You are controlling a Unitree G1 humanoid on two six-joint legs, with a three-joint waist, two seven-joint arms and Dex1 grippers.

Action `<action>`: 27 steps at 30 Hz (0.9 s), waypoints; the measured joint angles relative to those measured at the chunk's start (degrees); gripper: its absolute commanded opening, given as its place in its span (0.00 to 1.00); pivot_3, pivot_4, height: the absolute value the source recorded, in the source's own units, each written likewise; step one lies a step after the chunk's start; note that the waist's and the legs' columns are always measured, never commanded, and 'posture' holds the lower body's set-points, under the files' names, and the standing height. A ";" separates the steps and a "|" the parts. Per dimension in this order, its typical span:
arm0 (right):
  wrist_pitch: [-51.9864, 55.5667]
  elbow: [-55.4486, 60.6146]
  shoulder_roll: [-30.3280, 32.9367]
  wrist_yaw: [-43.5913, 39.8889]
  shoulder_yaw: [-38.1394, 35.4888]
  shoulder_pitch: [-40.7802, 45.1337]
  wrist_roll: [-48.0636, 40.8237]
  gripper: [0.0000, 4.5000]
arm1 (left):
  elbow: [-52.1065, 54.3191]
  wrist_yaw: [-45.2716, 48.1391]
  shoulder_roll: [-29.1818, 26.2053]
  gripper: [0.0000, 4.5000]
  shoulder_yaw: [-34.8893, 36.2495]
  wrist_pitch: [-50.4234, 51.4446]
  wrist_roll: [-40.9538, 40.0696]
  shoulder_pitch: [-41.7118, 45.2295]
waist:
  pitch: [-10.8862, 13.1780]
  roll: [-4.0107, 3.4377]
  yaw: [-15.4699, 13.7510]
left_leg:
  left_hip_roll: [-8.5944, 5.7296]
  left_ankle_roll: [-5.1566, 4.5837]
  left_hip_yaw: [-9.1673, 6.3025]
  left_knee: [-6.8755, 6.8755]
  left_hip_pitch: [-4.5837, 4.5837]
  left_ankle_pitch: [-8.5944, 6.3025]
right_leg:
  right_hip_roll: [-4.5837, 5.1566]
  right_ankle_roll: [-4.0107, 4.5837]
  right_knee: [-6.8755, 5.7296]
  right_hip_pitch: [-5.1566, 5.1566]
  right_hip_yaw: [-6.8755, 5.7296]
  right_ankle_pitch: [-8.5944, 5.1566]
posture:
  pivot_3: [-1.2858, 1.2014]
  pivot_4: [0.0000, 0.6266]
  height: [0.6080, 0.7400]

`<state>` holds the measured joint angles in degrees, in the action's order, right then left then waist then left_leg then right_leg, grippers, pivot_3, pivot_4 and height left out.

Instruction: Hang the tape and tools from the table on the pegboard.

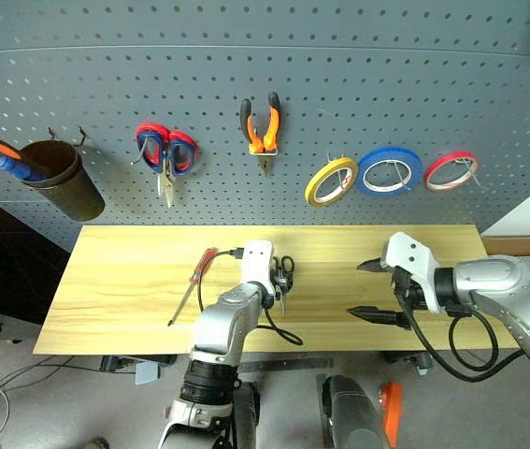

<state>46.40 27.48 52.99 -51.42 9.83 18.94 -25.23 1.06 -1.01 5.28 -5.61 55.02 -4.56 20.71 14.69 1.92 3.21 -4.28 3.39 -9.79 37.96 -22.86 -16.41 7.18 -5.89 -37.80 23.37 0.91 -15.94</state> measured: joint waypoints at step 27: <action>-0.50 -0.53 0.46 -0.95 -0.21 -2.04 1.01 1.00 | -17.42 -7.38 3.81 0.59 6.14 -5.06 1.52 8.54 | 0.33 0.00 0.01 | 0.00 -0.02 0.11 0.05 0.07 -0.01 | 0.03 -0.05 -0.02 -0.06 0.06 0.03 | 0.45 0.48 1.00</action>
<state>45.90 26.95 53.45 -52.37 9.61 16.89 -24.22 -16.36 -8.39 9.09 0.53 49.96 -3.04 29.25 15.02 1.92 3.23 -4.28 3.37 -9.68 38.01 -22.79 -16.43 7.21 -5.94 -37.82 23.31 0.96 -15.92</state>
